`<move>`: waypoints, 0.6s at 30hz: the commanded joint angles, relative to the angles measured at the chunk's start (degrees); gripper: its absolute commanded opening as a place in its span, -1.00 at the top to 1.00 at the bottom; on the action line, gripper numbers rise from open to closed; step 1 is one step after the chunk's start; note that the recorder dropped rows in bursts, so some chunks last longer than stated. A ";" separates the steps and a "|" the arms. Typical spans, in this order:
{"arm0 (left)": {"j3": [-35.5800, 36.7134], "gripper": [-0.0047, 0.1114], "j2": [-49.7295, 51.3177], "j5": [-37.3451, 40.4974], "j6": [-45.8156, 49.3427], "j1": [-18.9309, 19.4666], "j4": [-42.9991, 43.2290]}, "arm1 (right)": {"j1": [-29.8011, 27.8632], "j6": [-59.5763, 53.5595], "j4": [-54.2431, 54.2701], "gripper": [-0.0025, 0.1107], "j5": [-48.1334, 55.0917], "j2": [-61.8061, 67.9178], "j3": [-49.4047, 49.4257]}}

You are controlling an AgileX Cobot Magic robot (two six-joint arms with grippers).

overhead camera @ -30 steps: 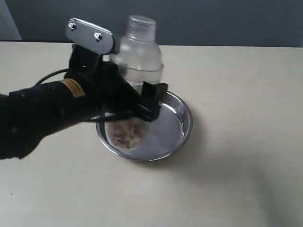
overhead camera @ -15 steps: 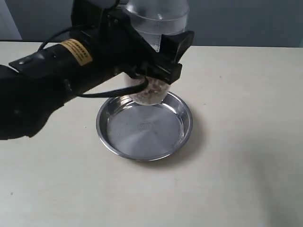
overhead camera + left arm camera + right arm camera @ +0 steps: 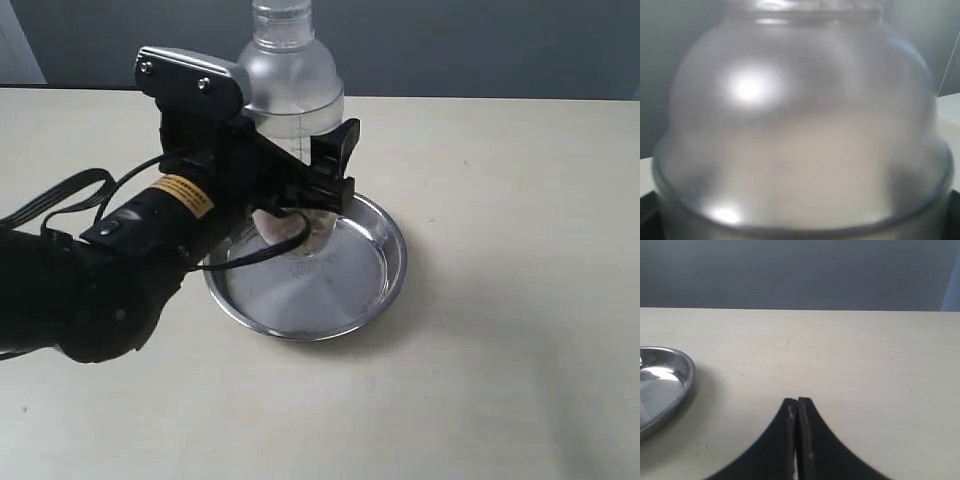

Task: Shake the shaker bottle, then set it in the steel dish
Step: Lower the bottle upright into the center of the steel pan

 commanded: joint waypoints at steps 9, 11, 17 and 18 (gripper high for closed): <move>0.01 0.91 2.88 -9.80 -2.54 0.00 5.11 | 0.10 -0.01 -0.07 0.97 -0.79 -0.22 0.07; -0.52 0.91 0.53 -16.03 -1.48 0.00 10.67 | 0.10 -0.01 -0.07 0.97 -0.79 -0.22 0.07; -3.00 0.91 -1.05 7.71 0.88 0.91 4.14 | 0.10 -0.01 -0.07 0.97 -0.79 -0.22 0.07; -2.17 0.91 1.24 9.14 0.16 1.32 3.35 | 0.10 -0.01 -0.07 0.97 -0.79 -0.22 0.07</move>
